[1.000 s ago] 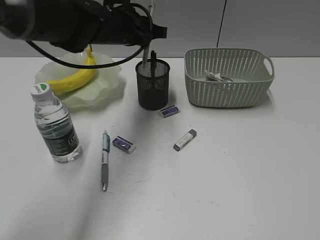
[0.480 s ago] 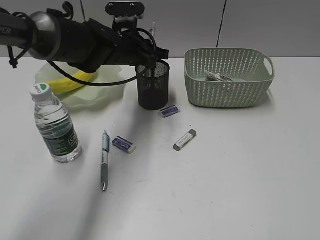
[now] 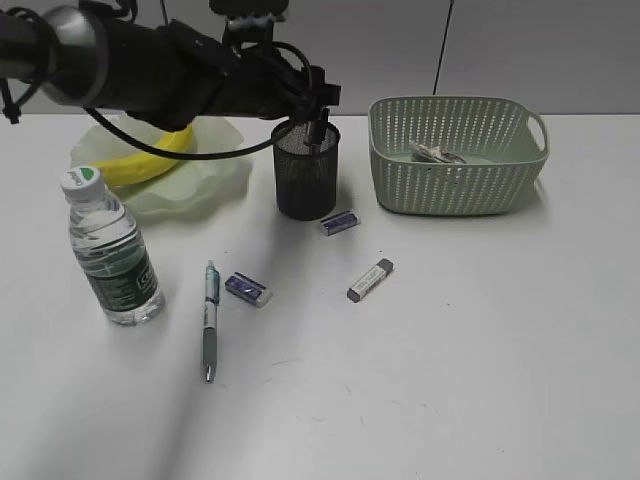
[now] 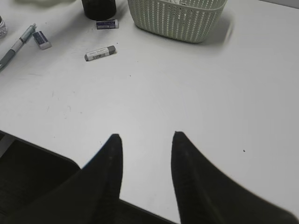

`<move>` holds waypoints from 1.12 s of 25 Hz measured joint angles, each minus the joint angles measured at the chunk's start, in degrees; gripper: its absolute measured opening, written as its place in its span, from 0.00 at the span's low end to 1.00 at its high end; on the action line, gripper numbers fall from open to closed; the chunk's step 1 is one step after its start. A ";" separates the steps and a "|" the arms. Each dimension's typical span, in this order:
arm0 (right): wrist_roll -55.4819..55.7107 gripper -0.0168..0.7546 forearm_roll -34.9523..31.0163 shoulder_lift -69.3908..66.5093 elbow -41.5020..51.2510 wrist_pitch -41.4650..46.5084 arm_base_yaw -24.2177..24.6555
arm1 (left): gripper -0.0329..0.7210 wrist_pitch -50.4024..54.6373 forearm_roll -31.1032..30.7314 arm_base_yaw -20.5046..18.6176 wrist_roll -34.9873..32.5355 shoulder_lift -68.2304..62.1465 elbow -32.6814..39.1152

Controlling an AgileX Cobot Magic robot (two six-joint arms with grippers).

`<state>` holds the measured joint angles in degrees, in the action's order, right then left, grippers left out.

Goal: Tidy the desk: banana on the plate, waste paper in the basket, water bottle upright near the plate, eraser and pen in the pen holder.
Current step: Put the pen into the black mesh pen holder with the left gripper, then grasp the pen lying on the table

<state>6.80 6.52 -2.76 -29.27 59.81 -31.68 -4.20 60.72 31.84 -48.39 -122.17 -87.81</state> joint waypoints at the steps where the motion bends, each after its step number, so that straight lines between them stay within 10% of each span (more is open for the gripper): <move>1: 0.00 0.40 0.00 0.00 0.00 0.00 0.00 | 0.69 0.64 -0.07 0.00 0.00 0.74 0.00; 16: 0.00 0.40 0.00 0.00 0.00 0.00 0.00 | 0.40 37.21 -24.13 -1.29 0.85 21.50 0.00; 28: 0.00 0.40 0.00 0.00 0.00 0.00 0.00 | 0.37 73.41 -58.44 -2.93 29.69 30.33 0.43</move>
<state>6.80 6.52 -2.76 -29.27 59.81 -31.68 69.21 2.28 28.91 -18.70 -91.84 -87.38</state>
